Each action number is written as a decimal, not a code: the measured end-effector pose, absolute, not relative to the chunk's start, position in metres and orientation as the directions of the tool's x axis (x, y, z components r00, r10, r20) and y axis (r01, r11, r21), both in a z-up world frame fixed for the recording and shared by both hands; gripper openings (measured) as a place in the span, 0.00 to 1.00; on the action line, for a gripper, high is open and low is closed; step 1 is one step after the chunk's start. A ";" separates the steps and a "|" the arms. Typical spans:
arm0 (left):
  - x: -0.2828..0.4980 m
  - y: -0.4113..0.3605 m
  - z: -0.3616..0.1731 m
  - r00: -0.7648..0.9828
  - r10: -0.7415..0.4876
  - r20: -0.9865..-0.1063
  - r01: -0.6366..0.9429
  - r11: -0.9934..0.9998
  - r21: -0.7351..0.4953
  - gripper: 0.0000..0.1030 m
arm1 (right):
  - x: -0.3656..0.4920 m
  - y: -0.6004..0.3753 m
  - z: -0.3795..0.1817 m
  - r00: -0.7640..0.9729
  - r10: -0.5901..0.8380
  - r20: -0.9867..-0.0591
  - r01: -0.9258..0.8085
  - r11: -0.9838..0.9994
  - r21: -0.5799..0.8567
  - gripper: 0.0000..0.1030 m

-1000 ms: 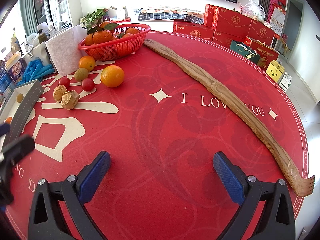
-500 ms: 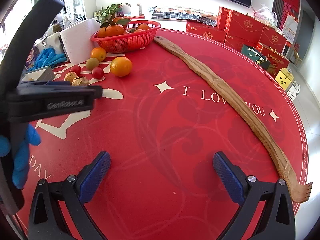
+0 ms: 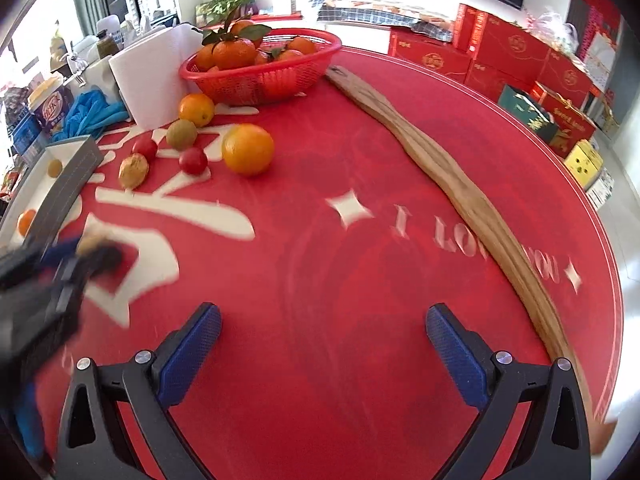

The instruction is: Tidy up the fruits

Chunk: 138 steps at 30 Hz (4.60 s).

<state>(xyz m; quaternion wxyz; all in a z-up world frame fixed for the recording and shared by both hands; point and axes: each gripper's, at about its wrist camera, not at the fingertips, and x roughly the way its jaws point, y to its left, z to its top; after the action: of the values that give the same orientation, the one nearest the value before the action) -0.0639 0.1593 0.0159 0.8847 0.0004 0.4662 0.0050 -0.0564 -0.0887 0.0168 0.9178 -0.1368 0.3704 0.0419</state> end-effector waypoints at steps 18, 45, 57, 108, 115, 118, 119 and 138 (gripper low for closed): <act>-0.103 0.183 0.014 0.610 0.042 -0.791 -0.068 0.998 0.000 0.30 | -0.027 -0.012 0.015 0.702 0.131 -0.700 -0.335 0.928 -0.162 0.95; -0.144 0.236 0.069 0.701 0.059 -0.711 -0.154 0.986 -0.070 0.28 | -0.062 -0.037 0.048 0.660 0.285 -0.695 -0.348 0.936 0.053 0.23; -0.160 0.299 0.053 0.650 0.163 -0.742 -0.292 0.955 -0.046 0.28 | -0.082 0.048 0.039 0.598 0.349 -0.721 -0.488 0.873 0.017 0.23; -0.170 0.322 0.050 0.628 0.211 -0.749 -0.344 0.939 -0.023 0.81 | -0.078 0.106 0.035 0.561 0.356 -0.747 -0.517 0.856 0.020 1.00; -0.153 0.282 0.062 0.634 0.121 -0.764 -0.237 0.971 -0.043 0.81 | -0.051 0.013 0.030 0.635 0.184 -0.750 -0.294 0.956 -0.014 1.00; -0.137 0.258 0.067 0.626 0.062 -0.777 -0.174 0.983 -0.062 0.81 | -0.042 -0.021 0.024 0.649 0.084 -0.757 -0.211 0.975 -0.073 1.00; -0.132 0.252 0.068 0.624 0.052 -0.780 -0.161 0.985 -0.063 0.81 | -0.039 -0.031 0.022 0.649 0.047 -0.759 -0.188 0.977 -0.101 1.00; 0.016 0.168 0.023 0.501 0.045 -0.864 -0.147 0.988 -0.034 0.80 | -0.048 -0.077 0.010 0.750 -0.002 -0.661 -0.202 0.952 -0.232 1.00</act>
<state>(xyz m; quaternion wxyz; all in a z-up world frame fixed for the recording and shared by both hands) 0.0159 0.1677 0.0229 0.8648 -0.0517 0.4963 0.0555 -0.0482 -0.0774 0.0097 0.9241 -0.1458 0.3492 0.0541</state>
